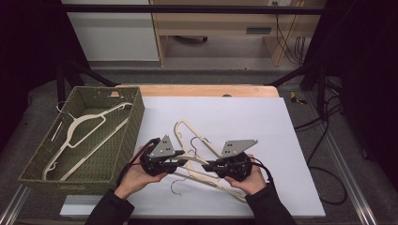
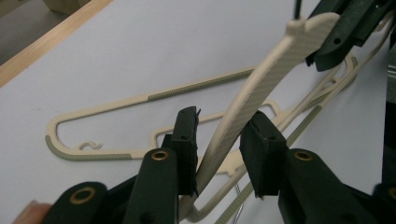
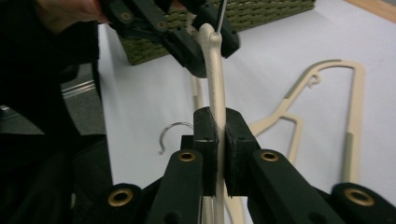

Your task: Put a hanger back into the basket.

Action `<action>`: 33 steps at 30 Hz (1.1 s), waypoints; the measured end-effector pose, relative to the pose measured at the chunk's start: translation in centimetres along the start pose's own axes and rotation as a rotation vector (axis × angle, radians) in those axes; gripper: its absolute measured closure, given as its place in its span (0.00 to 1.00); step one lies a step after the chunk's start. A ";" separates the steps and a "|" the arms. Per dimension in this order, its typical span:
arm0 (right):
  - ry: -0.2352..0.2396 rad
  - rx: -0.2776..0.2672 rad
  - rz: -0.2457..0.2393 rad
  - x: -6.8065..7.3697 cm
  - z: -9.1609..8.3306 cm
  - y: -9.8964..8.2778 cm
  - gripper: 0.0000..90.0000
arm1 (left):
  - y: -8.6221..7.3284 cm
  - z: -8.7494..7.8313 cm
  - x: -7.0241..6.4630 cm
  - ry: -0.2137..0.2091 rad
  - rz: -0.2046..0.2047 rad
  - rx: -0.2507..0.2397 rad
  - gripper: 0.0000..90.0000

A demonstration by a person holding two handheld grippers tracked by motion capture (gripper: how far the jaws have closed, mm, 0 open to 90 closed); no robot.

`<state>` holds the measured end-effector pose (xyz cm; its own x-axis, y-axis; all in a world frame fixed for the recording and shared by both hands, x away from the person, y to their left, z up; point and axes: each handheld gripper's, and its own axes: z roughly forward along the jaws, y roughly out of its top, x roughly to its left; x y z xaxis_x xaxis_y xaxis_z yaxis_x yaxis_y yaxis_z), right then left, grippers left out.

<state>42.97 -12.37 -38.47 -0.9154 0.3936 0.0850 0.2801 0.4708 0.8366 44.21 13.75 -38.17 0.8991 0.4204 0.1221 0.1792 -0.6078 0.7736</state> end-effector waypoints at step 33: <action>-0.249 -0.213 0.058 -0.8 -3.7 -1.9 0.35 | 0.7 -1.8 -2.0 -0.048 -0.109 -0.076 0.96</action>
<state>42.11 -16.52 -38.17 -0.7937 0.6080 0.0226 0.2387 0.2770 0.9308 41.84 13.72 -36.73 0.8943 0.4474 0.0058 0.2480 -0.5065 0.8258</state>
